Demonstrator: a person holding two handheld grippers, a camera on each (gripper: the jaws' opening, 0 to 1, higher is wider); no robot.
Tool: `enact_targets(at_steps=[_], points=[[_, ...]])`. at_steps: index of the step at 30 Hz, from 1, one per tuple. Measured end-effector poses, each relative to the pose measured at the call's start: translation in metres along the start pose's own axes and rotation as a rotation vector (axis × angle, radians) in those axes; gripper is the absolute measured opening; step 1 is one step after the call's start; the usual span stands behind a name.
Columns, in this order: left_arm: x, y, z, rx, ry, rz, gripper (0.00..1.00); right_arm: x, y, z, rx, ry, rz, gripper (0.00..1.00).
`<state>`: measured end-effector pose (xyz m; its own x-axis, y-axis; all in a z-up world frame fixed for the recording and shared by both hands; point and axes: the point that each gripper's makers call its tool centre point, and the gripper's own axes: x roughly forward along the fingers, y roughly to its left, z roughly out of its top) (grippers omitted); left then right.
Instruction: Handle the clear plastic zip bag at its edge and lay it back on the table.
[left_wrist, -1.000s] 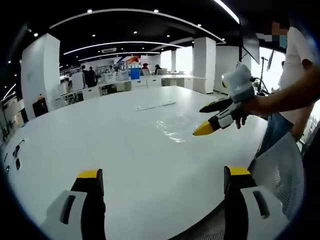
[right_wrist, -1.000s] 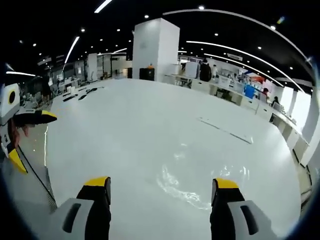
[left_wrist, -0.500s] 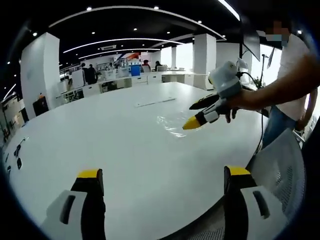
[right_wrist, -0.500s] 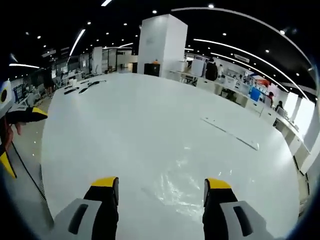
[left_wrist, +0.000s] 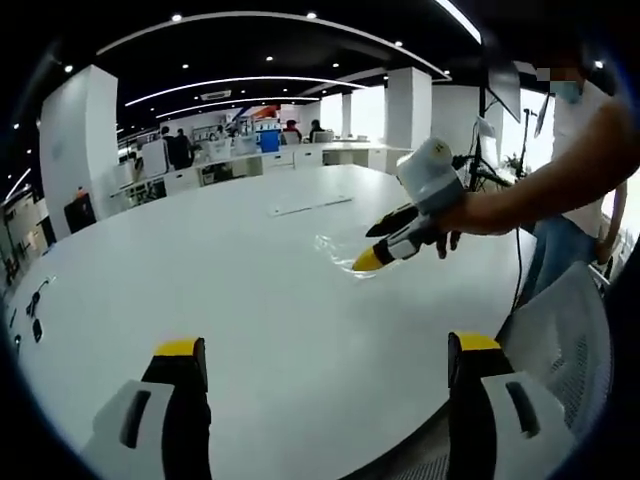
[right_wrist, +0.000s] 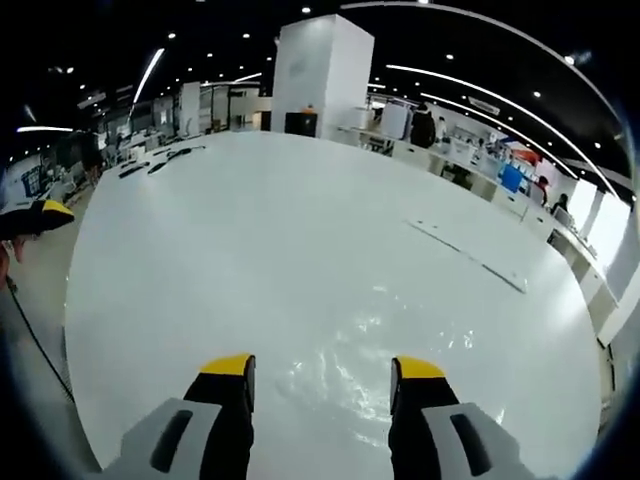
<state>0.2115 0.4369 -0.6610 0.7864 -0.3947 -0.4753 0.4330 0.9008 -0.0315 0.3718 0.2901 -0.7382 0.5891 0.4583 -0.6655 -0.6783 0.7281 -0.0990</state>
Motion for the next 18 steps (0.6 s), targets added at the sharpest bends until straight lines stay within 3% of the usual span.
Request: enact_targets(at_steps=[9,12,18], points=[[0.004,-0.002,0.002,-0.003,0.005,-0.013,0.99,0.019,-0.003,-0.007,-0.022,0.062,-0.034,0.38],[0.005,-0.001,0.003,-0.004,0.008,-0.017,0.99,0.025,-0.004,-0.011,0.049,0.08,-0.047,0.37],[0.005,0.002,0.006,-0.008,0.004,-0.015,0.99,0.03,0.001,-0.016,0.109,0.097,-0.042,0.37]])
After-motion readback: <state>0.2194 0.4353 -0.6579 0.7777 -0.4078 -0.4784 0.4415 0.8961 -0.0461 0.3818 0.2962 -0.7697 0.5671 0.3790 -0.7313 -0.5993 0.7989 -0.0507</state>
